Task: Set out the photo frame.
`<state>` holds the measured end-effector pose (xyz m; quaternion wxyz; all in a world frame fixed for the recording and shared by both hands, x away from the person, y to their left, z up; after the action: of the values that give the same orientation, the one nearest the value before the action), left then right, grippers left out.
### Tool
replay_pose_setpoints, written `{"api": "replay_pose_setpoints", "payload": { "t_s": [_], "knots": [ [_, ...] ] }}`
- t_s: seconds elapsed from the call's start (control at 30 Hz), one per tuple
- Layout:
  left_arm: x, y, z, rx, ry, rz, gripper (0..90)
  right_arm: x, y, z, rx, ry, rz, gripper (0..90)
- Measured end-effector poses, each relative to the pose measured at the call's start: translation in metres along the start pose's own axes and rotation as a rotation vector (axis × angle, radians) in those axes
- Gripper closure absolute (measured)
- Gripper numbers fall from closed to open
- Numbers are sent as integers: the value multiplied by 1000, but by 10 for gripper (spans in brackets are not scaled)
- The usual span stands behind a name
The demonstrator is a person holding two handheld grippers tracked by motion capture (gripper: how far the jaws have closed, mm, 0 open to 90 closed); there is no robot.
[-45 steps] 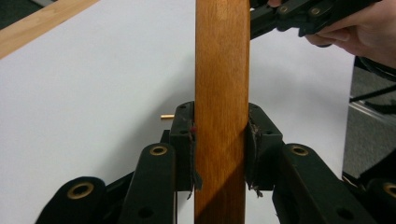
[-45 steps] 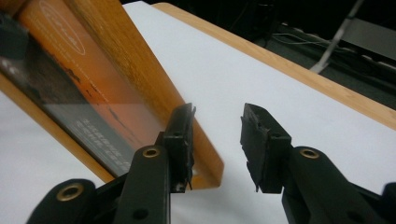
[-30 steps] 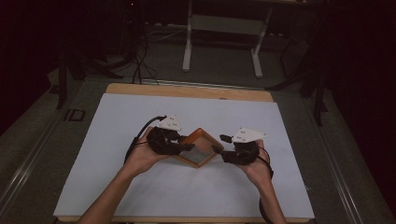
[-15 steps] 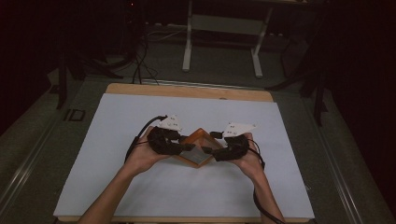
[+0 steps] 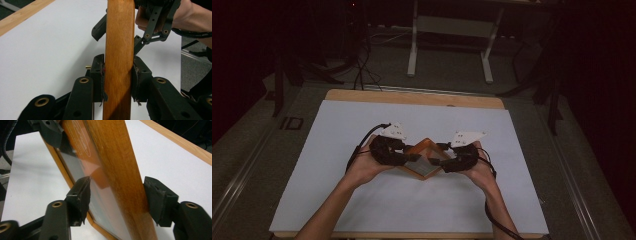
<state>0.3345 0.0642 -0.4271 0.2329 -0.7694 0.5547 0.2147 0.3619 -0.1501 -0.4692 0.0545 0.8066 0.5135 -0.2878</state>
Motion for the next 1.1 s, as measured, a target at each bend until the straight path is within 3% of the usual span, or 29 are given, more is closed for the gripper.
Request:
{"api": "replay_pose_setpoints", "payload": {
  "t_s": [0.2, 0.57, 0.93, 1.1],
  "knots": [
    [1, -1, 0, -8, 7, -12, 660, -5, -1, 3, -24, -2, 13, 467],
    [1, -8, 2, -76, 48, -31, 541, -19, -7, 12, -58, 7, -3, 636],
    [-12, -14, 10, -117, 114, -65, 459, -23, -12, 17, -81, 5, 47, 679],
    [-16, -14, 17, -108, 113, -108, 420, -25, -11, 20, -70, 10, 55, 681]
  ]
}}
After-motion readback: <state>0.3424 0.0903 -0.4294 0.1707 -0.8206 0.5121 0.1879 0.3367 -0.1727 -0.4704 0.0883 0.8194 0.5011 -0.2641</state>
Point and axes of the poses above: each handheld gripper's, and its own axes: x roughly forward along the jaws, z roughly out of its underside, y roughly to its right, the point moved 3 cm from there along x, roughly forward along the jaws, and after that the axes turned 14 degrees about x, right-handed, at the moved point
